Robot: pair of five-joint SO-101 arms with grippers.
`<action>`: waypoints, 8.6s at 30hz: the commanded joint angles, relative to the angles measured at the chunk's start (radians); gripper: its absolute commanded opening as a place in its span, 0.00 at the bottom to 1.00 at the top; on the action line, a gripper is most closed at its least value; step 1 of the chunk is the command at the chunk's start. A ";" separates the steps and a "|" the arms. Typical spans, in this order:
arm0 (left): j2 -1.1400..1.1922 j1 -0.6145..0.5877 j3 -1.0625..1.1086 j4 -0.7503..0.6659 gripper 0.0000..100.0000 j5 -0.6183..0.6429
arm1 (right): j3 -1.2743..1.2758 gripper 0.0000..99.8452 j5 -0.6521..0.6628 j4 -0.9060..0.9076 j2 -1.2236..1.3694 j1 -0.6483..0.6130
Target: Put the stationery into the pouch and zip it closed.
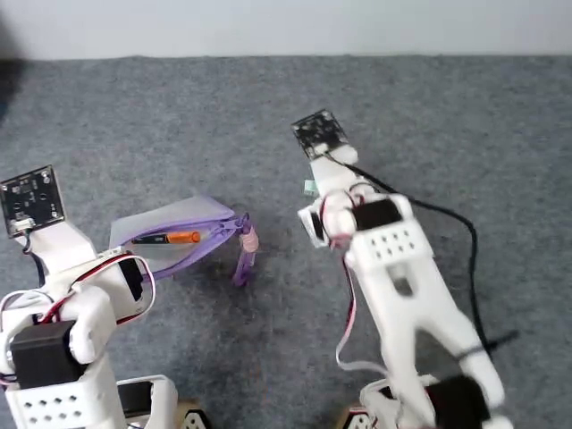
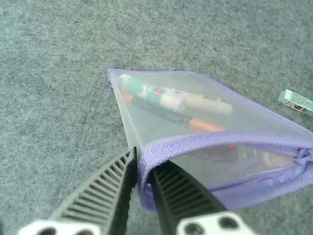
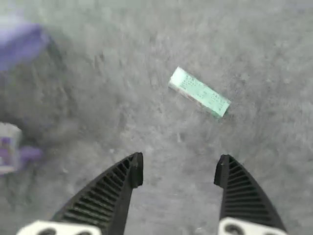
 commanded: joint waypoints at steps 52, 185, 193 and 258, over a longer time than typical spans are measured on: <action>-0.009 -0.003 0.021 -0.015 0.01 0.009 | -1.267 0.19 0.350 0.263 1.247 0.024; -0.012 -0.011 0.016 -0.012 0.01 0.011 | 0.608 0.02 -0.506 -0.366 -0.946 -0.397; -0.012 -0.011 0.016 -0.012 0.01 0.011 | 0.606 0.25 -0.463 -0.197 -0.940 -0.371; -0.012 -0.009 0.024 -0.011 0.01 0.011 | 0.850 0.05 -0.160 -0.727 -0.799 -0.446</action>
